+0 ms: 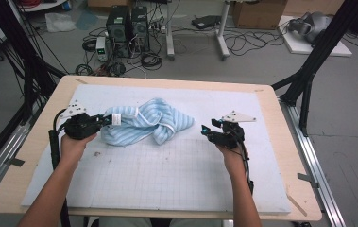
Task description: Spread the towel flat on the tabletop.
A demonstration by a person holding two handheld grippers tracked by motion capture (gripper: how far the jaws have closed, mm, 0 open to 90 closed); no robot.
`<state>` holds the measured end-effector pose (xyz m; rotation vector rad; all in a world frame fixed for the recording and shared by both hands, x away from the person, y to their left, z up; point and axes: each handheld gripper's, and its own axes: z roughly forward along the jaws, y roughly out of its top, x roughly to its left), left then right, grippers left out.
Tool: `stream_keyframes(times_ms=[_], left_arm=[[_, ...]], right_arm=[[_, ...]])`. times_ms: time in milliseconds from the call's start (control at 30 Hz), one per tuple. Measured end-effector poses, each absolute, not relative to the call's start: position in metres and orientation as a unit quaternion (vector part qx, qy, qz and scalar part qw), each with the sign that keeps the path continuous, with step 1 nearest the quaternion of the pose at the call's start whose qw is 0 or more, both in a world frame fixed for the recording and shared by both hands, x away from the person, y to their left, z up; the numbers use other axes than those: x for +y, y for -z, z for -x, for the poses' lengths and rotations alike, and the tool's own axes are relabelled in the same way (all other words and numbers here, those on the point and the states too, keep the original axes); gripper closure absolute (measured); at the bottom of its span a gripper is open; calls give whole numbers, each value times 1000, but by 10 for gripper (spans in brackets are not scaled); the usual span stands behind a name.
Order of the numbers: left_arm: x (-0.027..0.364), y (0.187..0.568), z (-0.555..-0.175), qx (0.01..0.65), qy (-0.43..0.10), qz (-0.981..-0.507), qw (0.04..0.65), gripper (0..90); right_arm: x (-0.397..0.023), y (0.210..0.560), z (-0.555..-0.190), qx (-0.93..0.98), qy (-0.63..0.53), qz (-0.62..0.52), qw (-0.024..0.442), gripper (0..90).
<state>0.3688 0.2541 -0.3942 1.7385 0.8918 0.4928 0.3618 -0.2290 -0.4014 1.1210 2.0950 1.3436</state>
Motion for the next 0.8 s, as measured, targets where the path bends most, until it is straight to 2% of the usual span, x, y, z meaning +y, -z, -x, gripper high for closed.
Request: stream_keyframes(times_ms=[233,633,800], left_arm=[[255,399,-367,370,-207,-729,538,822],[255,401,-365,370,-205,-725,543,821],[255,401,-366,371,-203,-724,544,821]], right_arm=[[-229,411,-349,765,-475,-387,198,465],[-182,425,-346,803,-460,-335,179,337],[-163,433,-353,812,-443,-330,190,277]])
